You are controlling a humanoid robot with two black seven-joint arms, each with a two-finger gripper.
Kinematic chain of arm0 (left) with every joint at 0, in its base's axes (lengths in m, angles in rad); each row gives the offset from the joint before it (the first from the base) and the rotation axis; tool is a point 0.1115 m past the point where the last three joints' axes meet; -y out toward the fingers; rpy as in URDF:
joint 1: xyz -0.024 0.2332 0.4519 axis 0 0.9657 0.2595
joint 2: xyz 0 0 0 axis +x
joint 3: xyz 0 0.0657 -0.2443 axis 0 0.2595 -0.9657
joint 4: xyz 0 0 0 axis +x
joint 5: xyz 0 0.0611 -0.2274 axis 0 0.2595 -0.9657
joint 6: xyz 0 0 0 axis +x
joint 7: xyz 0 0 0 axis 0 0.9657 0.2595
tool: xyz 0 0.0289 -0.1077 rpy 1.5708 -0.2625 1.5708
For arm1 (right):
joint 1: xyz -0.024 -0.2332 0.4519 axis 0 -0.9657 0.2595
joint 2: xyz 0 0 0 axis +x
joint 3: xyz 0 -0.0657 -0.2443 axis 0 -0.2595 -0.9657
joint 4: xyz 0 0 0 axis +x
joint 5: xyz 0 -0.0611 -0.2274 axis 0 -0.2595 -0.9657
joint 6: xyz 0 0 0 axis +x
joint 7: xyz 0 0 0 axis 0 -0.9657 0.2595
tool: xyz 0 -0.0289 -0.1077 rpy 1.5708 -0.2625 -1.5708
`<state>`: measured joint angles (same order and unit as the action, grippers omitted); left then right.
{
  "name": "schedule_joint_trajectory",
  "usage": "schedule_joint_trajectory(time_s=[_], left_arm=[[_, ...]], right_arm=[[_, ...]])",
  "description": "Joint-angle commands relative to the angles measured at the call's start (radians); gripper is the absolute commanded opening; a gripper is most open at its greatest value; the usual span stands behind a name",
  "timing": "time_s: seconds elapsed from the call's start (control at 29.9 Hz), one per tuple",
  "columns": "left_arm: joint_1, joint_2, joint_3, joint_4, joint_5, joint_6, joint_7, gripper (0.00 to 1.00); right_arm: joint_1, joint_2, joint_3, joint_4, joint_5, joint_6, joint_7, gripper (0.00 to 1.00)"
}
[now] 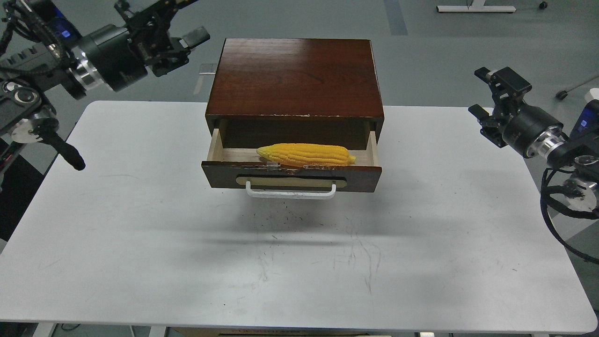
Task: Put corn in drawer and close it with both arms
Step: 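Bring the left gripper down in front of the drawer handle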
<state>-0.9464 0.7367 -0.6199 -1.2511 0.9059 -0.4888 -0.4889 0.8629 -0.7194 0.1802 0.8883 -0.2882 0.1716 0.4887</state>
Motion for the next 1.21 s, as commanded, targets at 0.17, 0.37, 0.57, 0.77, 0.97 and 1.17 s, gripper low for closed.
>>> schedule_joint_trajectory(time_s=[0.17,0.37,0.57,0.77,0.97,1.17], left_arm=[[-0.009,-0.052,0.006,-0.342,0.439,0.0,0.0,0.99],[0.035,-0.1,0.055,-0.436,0.6,0.0,0.0,0.95],[0.142,-0.103,0.106,-0.455,0.596,0.0,0.0,0.27],[0.242,-0.102,0.104,-0.453,0.593,0.0,0.0,0.0],[0.325,-0.094,0.097,-0.444,0.577,0.0,0.021,0.0],[0.373,-0.1,0.095,-0.392,0.479,0.0,0.111,0.0]], right_arm=[[-0.024,0.0,-0.001,-0.002,0.003,0.0,0.0,0.98],[-0.041,0.0,-0.001,-0.002,0.003,0.0,0.0,0.98],[-0.053,0.0,-0.002,-0.002,0.003,0.0,0.0,0.98],[-0.053,0.0,-0.002,-0.002,0.003,0.0,0.0,0.98],[-0.067,0.0,-0.002,-0.002,0.003,0.0,0.0,0.98],[-0.073,0.0,-0.002,-0.002,0.003,0.0,0.0,0.98]])
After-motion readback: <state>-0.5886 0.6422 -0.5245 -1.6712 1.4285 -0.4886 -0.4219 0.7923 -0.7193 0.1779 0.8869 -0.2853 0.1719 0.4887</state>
